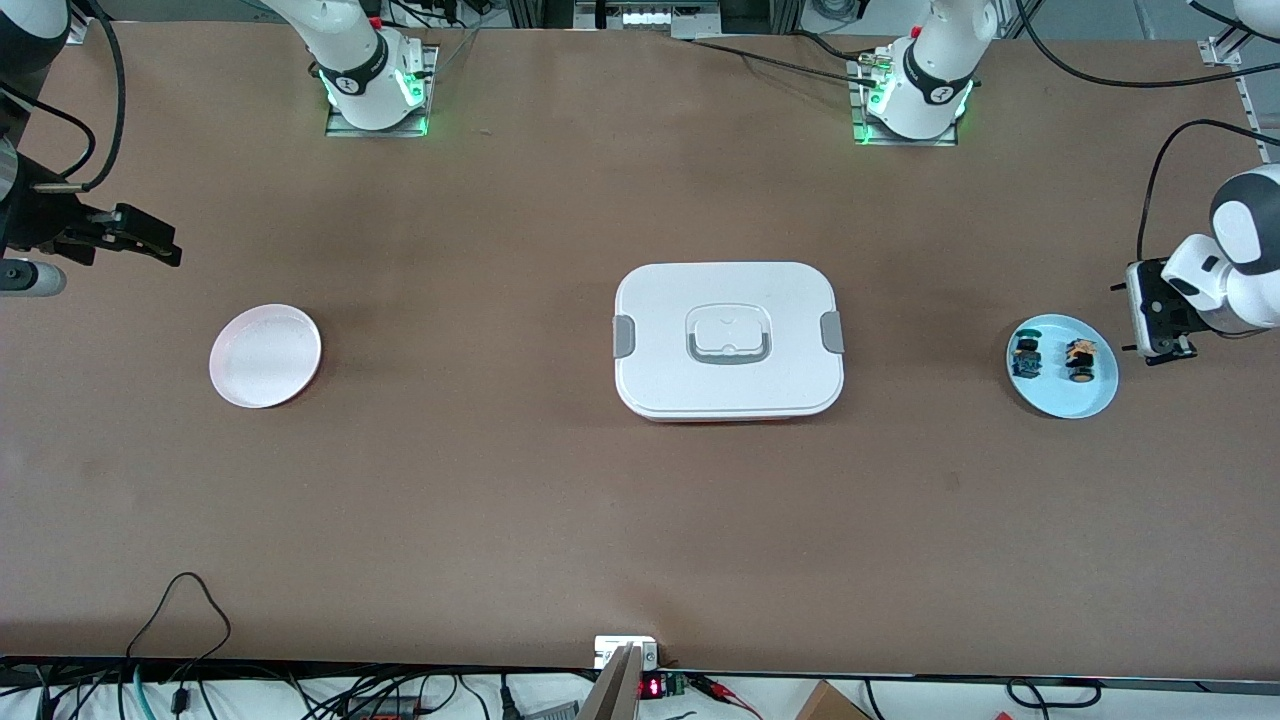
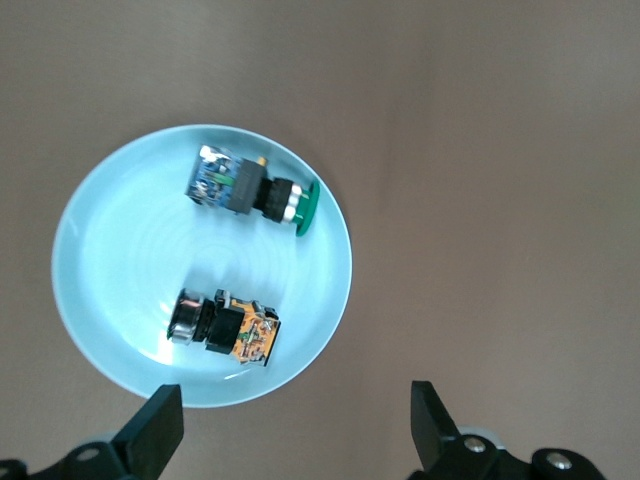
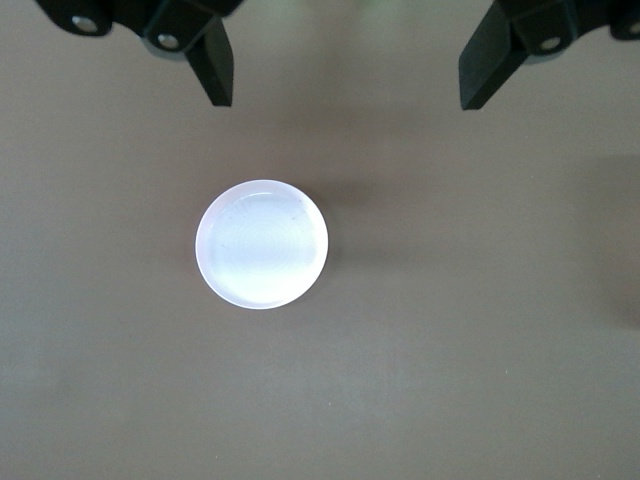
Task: Transfer orange switch to right arm and place
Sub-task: 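Lower the left gripper over the orange switch on the blue plate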
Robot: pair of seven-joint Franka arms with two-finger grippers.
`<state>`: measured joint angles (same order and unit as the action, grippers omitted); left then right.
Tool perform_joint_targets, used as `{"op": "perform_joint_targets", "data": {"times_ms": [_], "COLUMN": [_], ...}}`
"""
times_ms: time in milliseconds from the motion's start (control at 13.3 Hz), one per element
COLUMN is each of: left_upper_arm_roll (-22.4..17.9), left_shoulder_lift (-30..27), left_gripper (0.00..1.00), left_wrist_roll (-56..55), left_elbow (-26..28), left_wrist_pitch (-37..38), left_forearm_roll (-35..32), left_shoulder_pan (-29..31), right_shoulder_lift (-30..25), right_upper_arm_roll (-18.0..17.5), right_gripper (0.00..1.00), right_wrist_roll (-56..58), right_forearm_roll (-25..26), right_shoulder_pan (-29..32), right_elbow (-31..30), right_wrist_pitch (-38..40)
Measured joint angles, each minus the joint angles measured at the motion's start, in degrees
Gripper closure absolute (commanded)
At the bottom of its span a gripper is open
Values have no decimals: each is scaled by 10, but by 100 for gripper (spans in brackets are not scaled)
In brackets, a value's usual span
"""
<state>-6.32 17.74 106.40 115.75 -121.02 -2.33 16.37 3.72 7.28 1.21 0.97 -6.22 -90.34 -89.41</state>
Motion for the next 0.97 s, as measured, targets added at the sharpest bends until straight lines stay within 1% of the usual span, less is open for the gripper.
{"op": "perform_joint_targets", "data": {"times_ms": [225,450,674,974], "left_upper_arm_roll": [1,2,2,4], "left_shoulder_lift": [31,59,75,78], "left_gripper": [0,0,0,0], "left_wrist_roll": [107,167,189,192], "left_elbow": [3,3,2,2], "left_wrist_pitch": [-48,-84,-108,-120], "left_forearm_roll": [30,52,61,61], "left_shoulder_pan": [6,8,17,18], "right_shoulder_lift": [0,0,0,0], "right_upper_arm_roll": [0,0,0,0], "right_gripper": [0,0,0,0], "right_wrist_roll": [0,0,0,0], "right_forearm_roll": [0,0,0,0], "right_shoulder_pan": [0,0,0,0], "right_elbow": [1,1,1,1], "right_wrist_pitch": [0,-3,-6,-6]}}
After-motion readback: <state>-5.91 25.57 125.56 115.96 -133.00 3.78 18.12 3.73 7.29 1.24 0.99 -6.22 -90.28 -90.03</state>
